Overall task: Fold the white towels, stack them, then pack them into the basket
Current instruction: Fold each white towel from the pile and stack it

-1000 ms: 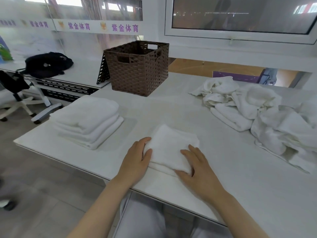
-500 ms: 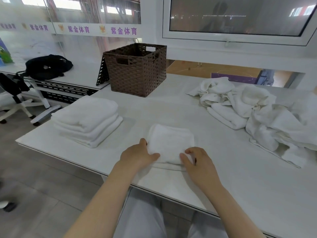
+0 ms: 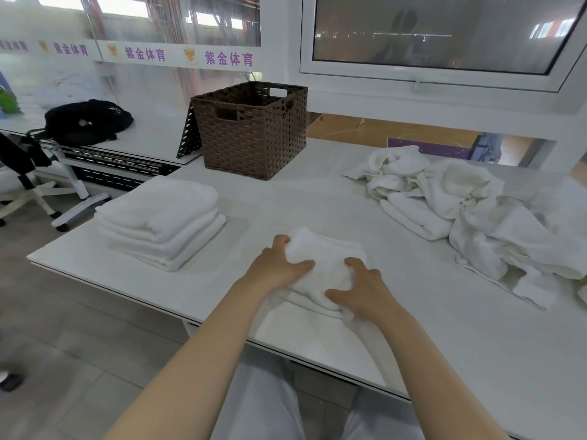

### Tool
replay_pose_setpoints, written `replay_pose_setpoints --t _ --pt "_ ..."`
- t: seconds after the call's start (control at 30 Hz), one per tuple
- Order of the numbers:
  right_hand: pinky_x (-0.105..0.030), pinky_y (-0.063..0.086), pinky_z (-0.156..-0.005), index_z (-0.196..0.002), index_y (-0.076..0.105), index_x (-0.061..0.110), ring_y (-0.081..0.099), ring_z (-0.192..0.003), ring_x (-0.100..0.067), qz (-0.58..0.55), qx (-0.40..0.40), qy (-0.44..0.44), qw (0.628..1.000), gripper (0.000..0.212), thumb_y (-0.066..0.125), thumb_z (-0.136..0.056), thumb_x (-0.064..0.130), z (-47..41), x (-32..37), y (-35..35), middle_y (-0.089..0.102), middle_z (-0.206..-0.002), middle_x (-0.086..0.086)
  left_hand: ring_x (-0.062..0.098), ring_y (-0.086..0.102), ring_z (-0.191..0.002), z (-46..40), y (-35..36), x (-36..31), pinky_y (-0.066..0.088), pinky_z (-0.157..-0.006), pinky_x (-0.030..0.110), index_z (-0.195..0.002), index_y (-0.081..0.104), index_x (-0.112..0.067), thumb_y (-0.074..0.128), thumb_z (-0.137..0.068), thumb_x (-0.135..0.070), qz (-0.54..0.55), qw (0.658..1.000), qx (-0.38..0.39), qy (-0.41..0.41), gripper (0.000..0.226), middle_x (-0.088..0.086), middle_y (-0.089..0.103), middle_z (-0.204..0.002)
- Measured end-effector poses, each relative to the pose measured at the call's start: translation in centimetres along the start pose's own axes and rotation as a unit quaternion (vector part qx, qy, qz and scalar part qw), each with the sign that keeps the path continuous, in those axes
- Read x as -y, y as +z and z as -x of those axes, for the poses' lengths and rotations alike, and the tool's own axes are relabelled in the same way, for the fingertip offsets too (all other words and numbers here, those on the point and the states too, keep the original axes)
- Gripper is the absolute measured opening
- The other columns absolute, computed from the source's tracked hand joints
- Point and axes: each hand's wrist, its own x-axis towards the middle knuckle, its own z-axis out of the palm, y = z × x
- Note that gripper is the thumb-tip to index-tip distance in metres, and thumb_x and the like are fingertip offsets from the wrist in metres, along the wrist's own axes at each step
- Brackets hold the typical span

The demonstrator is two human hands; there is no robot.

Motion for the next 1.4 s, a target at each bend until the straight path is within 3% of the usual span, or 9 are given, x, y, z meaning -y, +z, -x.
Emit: replay_pose_setpoints --t 0.1,0.23,0.4,0.53,0.77,0.97,1.13,1.3,1.4 --pt "-0.025 0.036 -0.079 -0.15 0.025 0.028 0.044 -0.095 -0.017 0.012 -0.002 -0.015 1.0 0.084 0.072 -0.082 0.045 0.2 -0.1 -0.1 0.034 -0.137 -0.009 0.027 0.054 -0.109 0.2 0.9 0.1 0.045 -0.08 0.034 -0.15 0.016 -0.031 0.067 -0.083 -0.054 -0.071 0.997 -0.007 0.025 0.087 0.008 0.043 -0.129" --pt "-0.027 0.04 -0.076 -0.148 0.026 0.031 0.053 -0.105 -0.02 0.026 -0.013 -0.022 0.999 0.084 0.071 -0.081 0.051 0.7 -0.6 0.2 0.051 -0.131 -0.004 0.022 0.053 -0.084 1.5 1.6 0.4 0.044 -0.069 0.033 -0.149 0.016 -0.03 0.061 -0.09 -0.045 -0.167 0.979 -0.091 0.073 0.075 0.007 0.042 -0.122" --pt "-0.029 0.04 -0.085 -0.147 0.032 0.031 0.053 -0.117 -0.022 0.01 0.02 -0.029 0.999 0.065 0.06 -0.091 0.046 0.8 0.0 0.2 0.052 -0.134 -0.002 0.016 0.052 -0.091 1.6 0.2 2.8 0.042 -0.073 0.026 -0.15 0.016 -0.044 0.057 -0.095 -0.036 -0.07 0.989 -0.028 0.127 0.07 -0.001 0.038 -0.123" --pt "-0.031 0.052 -0.081 -0.139 0.047 0.028 0.058 -0.083 -0.016 -0.098 -0.004 -0.045 0.994 0.041 0.05 -0.098 0.033 0.3 2.2 0.9 0.058 -0.113 -0.001 0.009 0.05 -0.106 0.9 -2.5 4.5 0.042 -0.084 0.018 -0.139 0.037 -0.053 0.054 -0.094 -0.024 -0.008 0.988 -0.018 0.153 0.057 -0.006 0.04 -0.128" --pt "-0.022 0.039 -0.079 -0.135 0.051 0.027 0.054 -0.099 -0.012 -0.07 -0.082 -0.178 0.978 0.045 0.061 -0.093 0.038 -2.1 11.9 0.3 0.058 -0.119 0.004 0.008 0.043 -0.115 -0.7 -12.0 5.2 0.032 -0.092 0.02 -0.134 0.05 -0.042 0.059 -0.093 -0.012 -0.004 0.972 -0.125 0.197 0.051 -0.003 0.042 -0.131" --pt "-0.03 0.042 -0.094 -0.141 0.048 0.021 0.053 -0.122 -0.023 -0.048 -0.076 -0.239 0.967 0.051 0.058 -0.094 0.037 -5.0 20.9 3.4 0.055 -0.138 -0.004 0.014 0.046 -0.12 -2.8 -21.4 7.5 0.036 -0.091 0.021 -0.136 0.052 -0.036 0.059 -0.092 -0.007 -0.058 0.974 -0.16 0.153 0.054 -0.001 0.044 -0.14" --pt "-0.03 0.042 -0.094 -0.144 0.045 0.019 0.052 -0.124 -0.023 -0.053 -0.056 -0.259 0.963 0.054 0.057 -0.095 0.038 -7.1 26.6 6.8 0.054 -0.139 -0.005 0.019 0.046 -0.127 -3.2 -26.6 10.7 0.036 -0.09 0.022 -0.139 0.052 -0.029 0.057 -0.092 -0.003 -0.069 0.971 -0.193 0.127 0.053 0.004 0.043 -0.145" --pt "-0.028 0.04 -0.087 -0.146 0.041 0.019 0.051 -0.124 -0.024 -0.047 -0.029 -0.25 0.967 0.056 0.054 -0.096 0.039 -8.6 29.2 9.7 0.052 -0.141 -0.005 0.01 0.042 -0.118 -4.2 -28.6 13.4 0.031 -0.086 0.016 -0.139 0.052 -0.027 0.056 -0.093 -0.002 -0.074 0.971 -0.199 0.11 0.052 -0.006 0.042 -0.133" --pt "-0.027 0.037 -0.09 -0.147 0.041 0.018 0.048 -0.129 -0.022 -0.045 -0.01 -0.24 0.97 0.056 0.054 -0.097 0.039 -9.4 29.7 11.0 0.05 -0.145 -0.002 0.011 0.042 -0.127 -5.0 -29.1 15.4 0.031 -0.095 0.02 -0.136 0.053 -0.032 0.057 -0.093 -0.005 -0.077 0.976 -0.181 0.095 0.051 -0.004 0.045 -0.144"
